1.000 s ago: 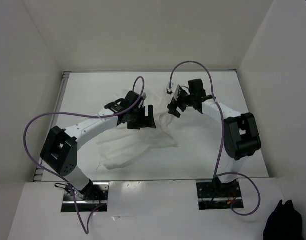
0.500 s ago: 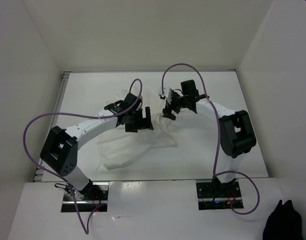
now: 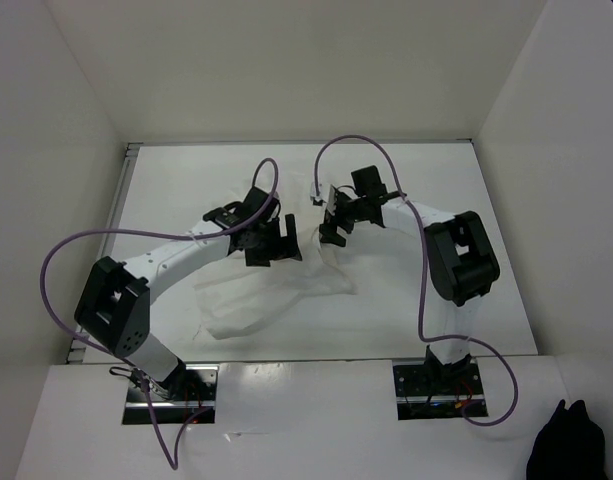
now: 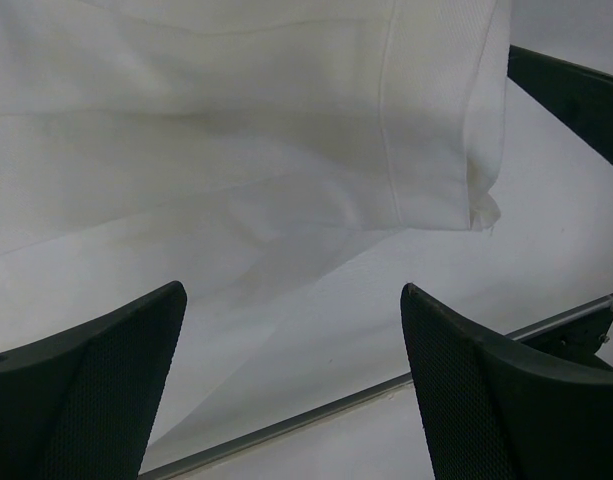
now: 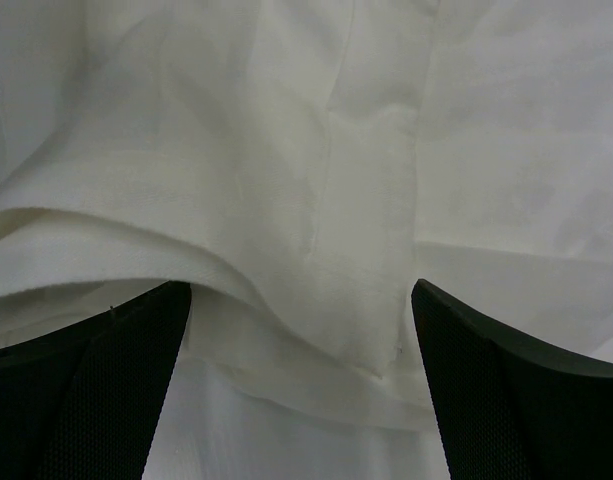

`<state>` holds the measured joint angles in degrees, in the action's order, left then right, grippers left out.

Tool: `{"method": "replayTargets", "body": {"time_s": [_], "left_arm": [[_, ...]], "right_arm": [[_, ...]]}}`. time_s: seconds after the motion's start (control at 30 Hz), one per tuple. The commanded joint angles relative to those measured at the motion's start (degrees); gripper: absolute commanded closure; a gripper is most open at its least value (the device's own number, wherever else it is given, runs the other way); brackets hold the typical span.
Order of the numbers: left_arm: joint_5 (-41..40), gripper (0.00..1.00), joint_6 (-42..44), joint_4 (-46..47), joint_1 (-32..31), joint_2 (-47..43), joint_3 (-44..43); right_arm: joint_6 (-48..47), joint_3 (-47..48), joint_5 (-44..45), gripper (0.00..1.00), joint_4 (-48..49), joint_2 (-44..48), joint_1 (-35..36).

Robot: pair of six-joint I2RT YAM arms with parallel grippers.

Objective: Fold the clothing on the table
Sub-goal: Flatten the skirt out

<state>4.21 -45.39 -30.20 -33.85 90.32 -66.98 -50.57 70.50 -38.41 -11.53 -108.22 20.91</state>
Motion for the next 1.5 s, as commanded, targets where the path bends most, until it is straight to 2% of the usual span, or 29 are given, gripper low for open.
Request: {"method": "replayTargets", "body": {"time_s": [0.0, 0.33, 0.4, 0.43, 0.47, 0.5, 0.57, 0.6, 0.67, 0.8, 0.83, 0.87, 0.97, 1.13, 1.2, 1.23, 1.3, 1.43, 1.47], "left_arm": [[-1.1, 0.06, -1.4, -1.7, 0.2, -3.1, 0.5], [-1.7, 0.06, -2.4, -2.8, 1.2, -6.7, 3.0], [-1.7, 0.06, -2.4, -2.8, 1.2, -6.7, 3.0], [-1.7, 0.06, -2.4, -2.8, 1.2, -6.7, 3.0], [-1.7, 0.06, -2.4, -2.8, 1.2, -6.7, 3.0], [-1.7, 0.06, -2.4, -2.8, 1.2, -6.7, 3.0], [-1.7, 0.06, -2.4, -2.8, 1.2, -6.7, 3.0], [-1.7, 0.06, -2.4, -2.8, 1.2, -6.7, 3.0], [-1.7, 0.06, -2.4, -2.2, 1.2, -6.7, 3.5], [-1.7, 0.06, -2.4, -1.6, 1.8, -6.1, 3.5], [-1.7, 0.06, -1.9, -1.6, 1.8, -6.1, 3.5], [-1.7, 0.06, -1.9, -1.1, 1.8, -6.1, 3.5], [-1.7, 0.06, -1.9, -1.1, 1.8, -5.6, 3.5], [-0.8, 0.06, -1.4, 2.1, 1.8, -5.6, 3.5], [1.8, 0.07, -0.8, 4.9, 1.8, -6.1, 4.0], [2.8, 0.07, -0.8, 8.7, 1.8, -7.9, 4.8], [5.7, 0.07, -0.8, 14.9, 1.2, -10.5, 5.9], [6.3, 0.06, -0.8, 21.4, 0.0, -14.6, 8.0], [5.7, 0.04, -0.2, 23.1, -0.8, -15.2, 8.8]], "right_arm": [[1.7, 3.2, -1.7, 0.05, 4.6, -1.7, 1.9], [3.5, 6.1, 0.5, 0.05, 6.3, -3.6, 3.6], [3.5, 6.7, 1.7, 0.12, 6.9, -4.6, 3.6], [3.5, 7.5, 2.8, 0.18, 6.9, -6.0, 3.6], [3.5, 9.5, 3.6, 0.43, 5.5, -7.0, 4.1], [4.2, 11.0, 4.3, 0.6, 4.5, -7.9, 4.1], [10.5, 14.7, 8.0, 0.85, 4.5, -9.5, 4.1], [12.9, 15.7, 9.2, 0.94, 6.0, -10.1, 4.1], [18.0, 18.2, 12.5, 1.0, 8.3, -10.1, 4.1], [26.6, 18.2, 30.0, 1.0, 17.9, -6.8, 4.8], [27.5, 17.5, 35.5, 1.0, 18.9, -6.8, 5.3], [28.1, 17.5, 46.3, 1.0, 18.9, -6.8, 5.3], [27.4, 13.4, 57.2, 1.0, 19.2, -5.6, 3.9], [26.7, 8.2, 57.2, 1.0, 8.9, 1.4, 3.1], [29.4, 12.2, 54.8, 1.0, 3.0, 4.6, 3.8], [30.8, 14.3, 53.3, 1.0, -3.6, 5.3, 4.3], [34.6, 20.1, 45.4, 1.0, -12.1, 7.2, 5.1], [46.8, 22.5, 40.5, 1.0, -14.7, 11.6, 7.6], [52.6, 22.5, 37.3, 1.0, -14.7, 12.2, 7.6]]}}
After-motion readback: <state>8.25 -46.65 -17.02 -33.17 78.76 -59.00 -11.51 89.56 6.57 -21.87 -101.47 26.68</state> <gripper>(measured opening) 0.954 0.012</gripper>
